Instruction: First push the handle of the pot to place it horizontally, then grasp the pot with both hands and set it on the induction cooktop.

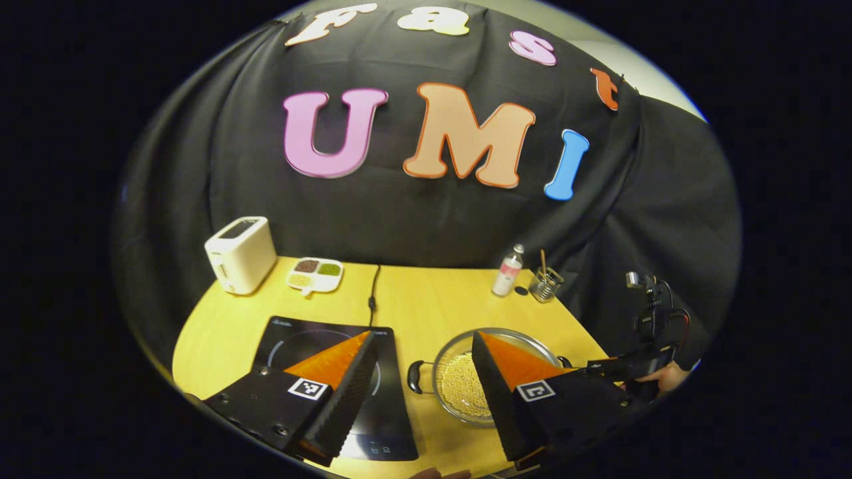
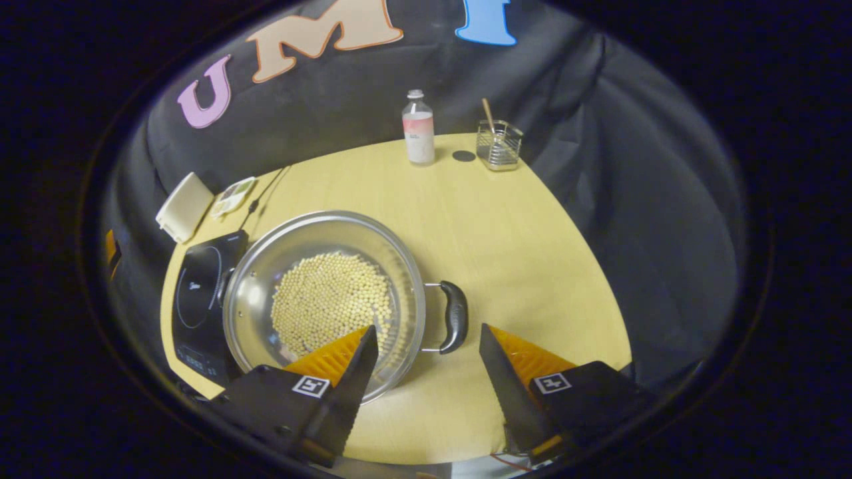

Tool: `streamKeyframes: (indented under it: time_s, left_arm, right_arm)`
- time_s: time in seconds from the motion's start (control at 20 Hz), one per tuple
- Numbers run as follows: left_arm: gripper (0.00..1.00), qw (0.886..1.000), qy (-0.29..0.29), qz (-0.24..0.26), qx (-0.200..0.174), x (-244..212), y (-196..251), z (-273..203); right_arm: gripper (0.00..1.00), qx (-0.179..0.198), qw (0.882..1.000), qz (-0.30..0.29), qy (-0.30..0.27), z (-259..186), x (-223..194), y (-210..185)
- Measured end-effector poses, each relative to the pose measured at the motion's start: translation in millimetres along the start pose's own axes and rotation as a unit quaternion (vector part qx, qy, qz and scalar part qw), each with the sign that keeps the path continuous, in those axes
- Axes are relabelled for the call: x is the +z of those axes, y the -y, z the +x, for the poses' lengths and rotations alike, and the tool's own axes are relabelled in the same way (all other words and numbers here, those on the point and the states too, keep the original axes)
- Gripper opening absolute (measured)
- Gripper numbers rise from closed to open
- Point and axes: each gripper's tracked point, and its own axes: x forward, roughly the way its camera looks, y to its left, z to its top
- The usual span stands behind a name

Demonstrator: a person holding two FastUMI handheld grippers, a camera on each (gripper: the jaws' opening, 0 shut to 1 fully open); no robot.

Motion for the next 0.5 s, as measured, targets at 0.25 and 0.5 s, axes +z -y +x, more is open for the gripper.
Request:
streamKeyframes:
  time_s: [0.25,0.5]
  left_arm:
    - [0.88,0.998,-0.053,0.006,-0.022,-34.1,-5.5,41.0]
    - [0.88,0.992,-0.126,-0.005,-0.019,-83.1,-5.8,75.4]
  right_arm:
    - [0.87,-0.021,1.0,0.001,-0.014,11.0,-1.2,4.1]
    - [0.87,-0.011,0.999,-0.01,-0.038,36.6,-2.5,5.9]
